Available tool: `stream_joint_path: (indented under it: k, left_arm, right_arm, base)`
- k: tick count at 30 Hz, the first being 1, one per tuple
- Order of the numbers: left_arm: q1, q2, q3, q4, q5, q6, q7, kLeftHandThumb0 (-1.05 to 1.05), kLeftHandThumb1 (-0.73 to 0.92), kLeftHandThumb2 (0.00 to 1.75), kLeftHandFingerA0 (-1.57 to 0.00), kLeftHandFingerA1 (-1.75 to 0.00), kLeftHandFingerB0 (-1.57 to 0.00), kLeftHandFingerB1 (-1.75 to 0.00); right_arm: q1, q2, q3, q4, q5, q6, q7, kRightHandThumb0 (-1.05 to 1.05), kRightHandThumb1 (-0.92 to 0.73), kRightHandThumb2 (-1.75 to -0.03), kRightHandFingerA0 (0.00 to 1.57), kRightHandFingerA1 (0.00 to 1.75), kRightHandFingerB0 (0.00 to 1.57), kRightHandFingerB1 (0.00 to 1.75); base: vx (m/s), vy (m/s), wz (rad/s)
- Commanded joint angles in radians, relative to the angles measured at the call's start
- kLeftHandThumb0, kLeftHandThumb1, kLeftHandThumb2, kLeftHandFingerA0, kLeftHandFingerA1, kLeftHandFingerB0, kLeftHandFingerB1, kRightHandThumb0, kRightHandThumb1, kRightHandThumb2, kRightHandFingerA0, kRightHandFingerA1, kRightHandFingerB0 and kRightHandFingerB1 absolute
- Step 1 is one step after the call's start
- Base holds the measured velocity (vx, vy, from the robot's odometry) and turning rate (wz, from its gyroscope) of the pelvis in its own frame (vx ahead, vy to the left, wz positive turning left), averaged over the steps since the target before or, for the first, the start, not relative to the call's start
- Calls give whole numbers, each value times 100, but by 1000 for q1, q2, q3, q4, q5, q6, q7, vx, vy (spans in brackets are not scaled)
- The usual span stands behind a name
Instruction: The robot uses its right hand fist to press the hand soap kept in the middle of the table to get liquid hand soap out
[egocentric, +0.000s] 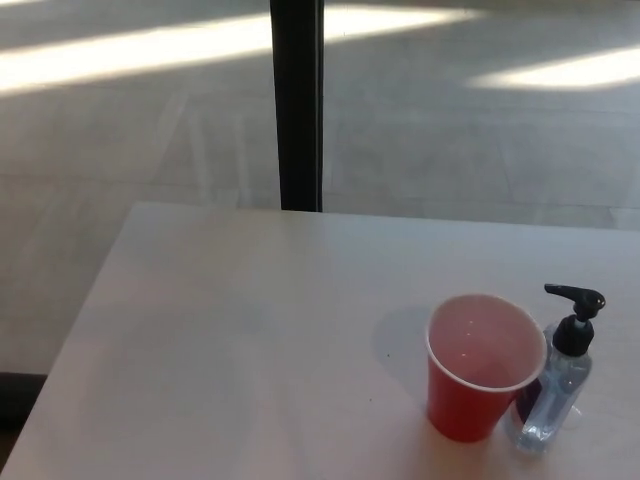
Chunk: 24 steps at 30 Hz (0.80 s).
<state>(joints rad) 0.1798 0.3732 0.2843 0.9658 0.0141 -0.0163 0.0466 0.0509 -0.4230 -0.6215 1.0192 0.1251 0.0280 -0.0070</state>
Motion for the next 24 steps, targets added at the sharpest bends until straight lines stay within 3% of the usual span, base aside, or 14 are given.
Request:
stream_joint_path:
  k: [1,3,6,7,8,12,13,14,16,17,20,21,22,24]
  left_arm:
    - [-38,76,133,43,-97,26,78,-40,45,107,-78,-90,-60,-80]
    - [-38,71,142,32,-97,34,79,-39,46,107,-76,-89,-58,-79]
    - [-48,72,149,46,-88,31,73,-40,46,107,-76,-89,-55,-77]
    - [-49,72,151,47,-87,30,72,-39,45,106,-78,-90,-54,-77]
    - [-52,64,158,50,-88,29,79,-39,45,106,-78,-90,-54,-77]
    - [-61,62,165,62,-80,29,94,-1,47,110,-97,-104,-53,-78]
    - [-68,65,162,77,-77,22,92,9,47,115,-105,-108,-59,-80]
    - [-73,71,161,89,-79,17,80,14,45,119,-123,-122,-91,-96]
    - [-76,73,160,92,-82,18,77,14,45,119,-123,-122,-91,-96]
    - [-67,71,160,72,-84,17,68,3,33,131,-124,-139,-97,-109]
    - [-69,75,156,76,-81,18,72,5,38,129,-112,-149,-88,-118]
    - [-71,78,154,85,-79,22,69,10,42,127,-108,-151,-86,-125]
    - [-73,79,158,88,-85,31,65,17,47,126,-121,-132,-96,-112]
    - [-73,78,160,89,-88,30,64,15,46,126,-121,-133,-95,-111]
  right_arm:
    - [-82,-106,-319,61,306,-33,-114,-36,-69,-63,101,130,78,72]
    - [-131,-122,-310,31,256,-71,-187,-38,-75,-72,96,148,88,90]
    - [-227,-153,-316,9,227,-104,-204,-18,-45,-107,102,161,88,100]
    - [-232,-154,-318,9,224,-104,-204,-69,-48,-61,133,106,125,71]
    - [-291,-151,-341,-40,249,-124,-190,-18,-43,-116,106,162,94,110]
    - [-395,-139,-342,-158,254,-110,-199,-22,-42,-116,107,174,93,120]
    - [-435,-136,-345,-181,261,-125,-201,-26,-38,-118,113,173,101,120]
    - [-495,-117,-316,-302,268,-87,-203,-55,-21,-126,131,154,121,116]
    - [-523,-108,-305,-351,268,-64,-205,-55,-21,-126,131,154,121,116]
    - [-565,-91,-263,-460,272,-40,-190,-55,-8,-138,127,160,122,113]
    - [-578,-77,-205,-590,254,2,-183,-44,-16,-141,123,161,116,120]
    - [-600,-84,-171,-623,255,24,-154,-31,-38,-122,112,173,100,133]
    - [-622,-85,-122,-665,255,38,-110,-34,-48,-118,137,146,100,120]
    - [-634,-81,-90,-699,260,58,-89,-27,-48,-120,135,146,97,120]
  base:
    - [0,0,0]
    - [0,0,0]
    - [0,0,0]
    - [0,0,0]
    - [0,0,0]
    - [0,0,0]
    - [0,0,0]
    - [0,0,0]
    - [0,0,0]
    - [0,0,0]
    - [0,0,0]
    - [0,0,0]
    - [0,0,0]
    - [0,0,0]
